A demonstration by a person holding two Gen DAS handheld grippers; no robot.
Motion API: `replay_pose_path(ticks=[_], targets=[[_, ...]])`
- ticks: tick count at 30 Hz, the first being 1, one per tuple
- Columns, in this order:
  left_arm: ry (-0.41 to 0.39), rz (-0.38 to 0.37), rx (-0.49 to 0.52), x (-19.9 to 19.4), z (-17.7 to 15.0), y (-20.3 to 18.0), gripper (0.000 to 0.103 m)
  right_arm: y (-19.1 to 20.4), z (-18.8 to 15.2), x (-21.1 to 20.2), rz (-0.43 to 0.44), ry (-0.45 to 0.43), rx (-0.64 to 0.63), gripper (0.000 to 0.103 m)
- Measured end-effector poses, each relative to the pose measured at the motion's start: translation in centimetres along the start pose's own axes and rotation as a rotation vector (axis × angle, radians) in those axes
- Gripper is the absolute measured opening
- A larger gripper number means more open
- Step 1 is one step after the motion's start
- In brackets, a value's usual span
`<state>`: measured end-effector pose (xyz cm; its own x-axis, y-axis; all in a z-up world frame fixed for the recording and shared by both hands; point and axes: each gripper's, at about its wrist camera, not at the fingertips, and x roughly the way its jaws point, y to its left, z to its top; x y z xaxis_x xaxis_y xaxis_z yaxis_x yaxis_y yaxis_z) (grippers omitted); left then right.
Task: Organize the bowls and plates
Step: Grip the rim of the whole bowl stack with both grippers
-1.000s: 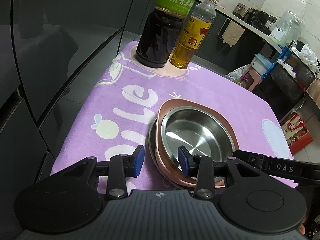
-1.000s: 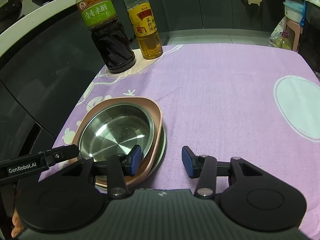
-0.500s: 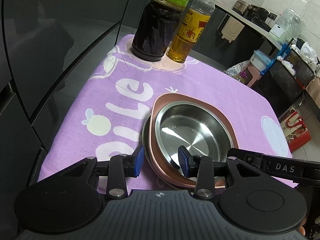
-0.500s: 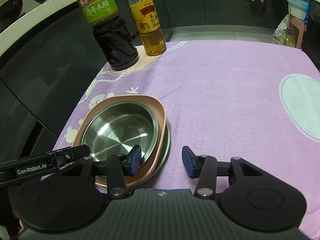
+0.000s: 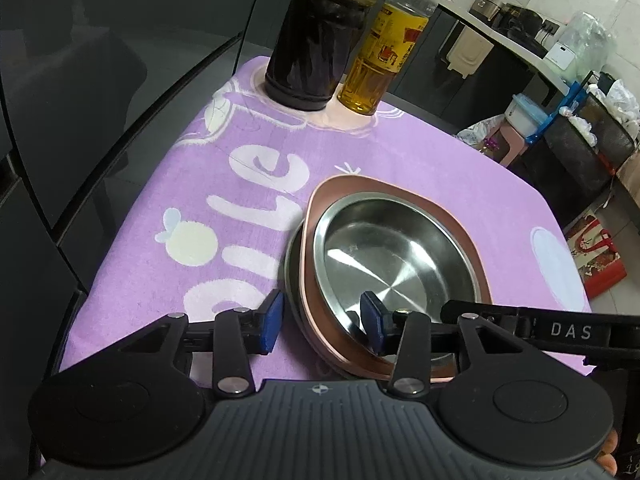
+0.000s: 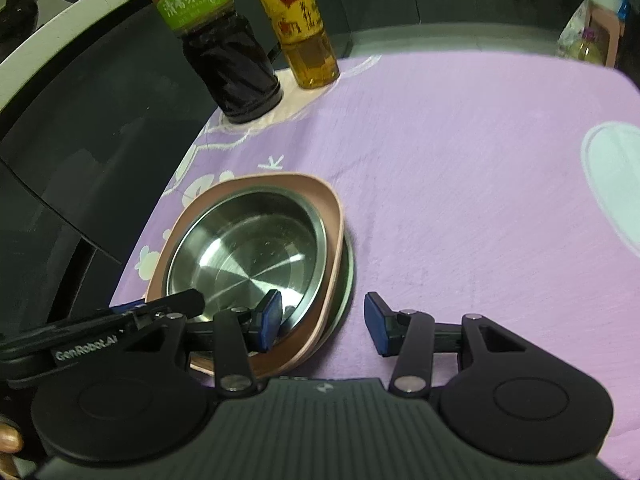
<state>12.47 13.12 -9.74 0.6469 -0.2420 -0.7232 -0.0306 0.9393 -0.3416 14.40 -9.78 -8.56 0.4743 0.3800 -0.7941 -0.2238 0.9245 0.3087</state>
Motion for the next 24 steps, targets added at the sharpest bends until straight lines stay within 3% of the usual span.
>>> replay_pose_path(ticks=[3,6,24], targets=[[-0.002,-0.007,0.01,0.1,0.0,-0.1,0.038,-0.2,0.2,0.4,0.019,0.013,0.023,0.044],[-0.008,0.009,0.016,0.0,0.0,-0.2,0.035,0.3,0.2,0.6,0.013,0.011,-0.019,0.036],[-0.092,0.019,0.027,-4.0,0.2,-2.0,0.035,1.0,-0.5,-3.5,0.032,-0.118,-0.063,0.035]])
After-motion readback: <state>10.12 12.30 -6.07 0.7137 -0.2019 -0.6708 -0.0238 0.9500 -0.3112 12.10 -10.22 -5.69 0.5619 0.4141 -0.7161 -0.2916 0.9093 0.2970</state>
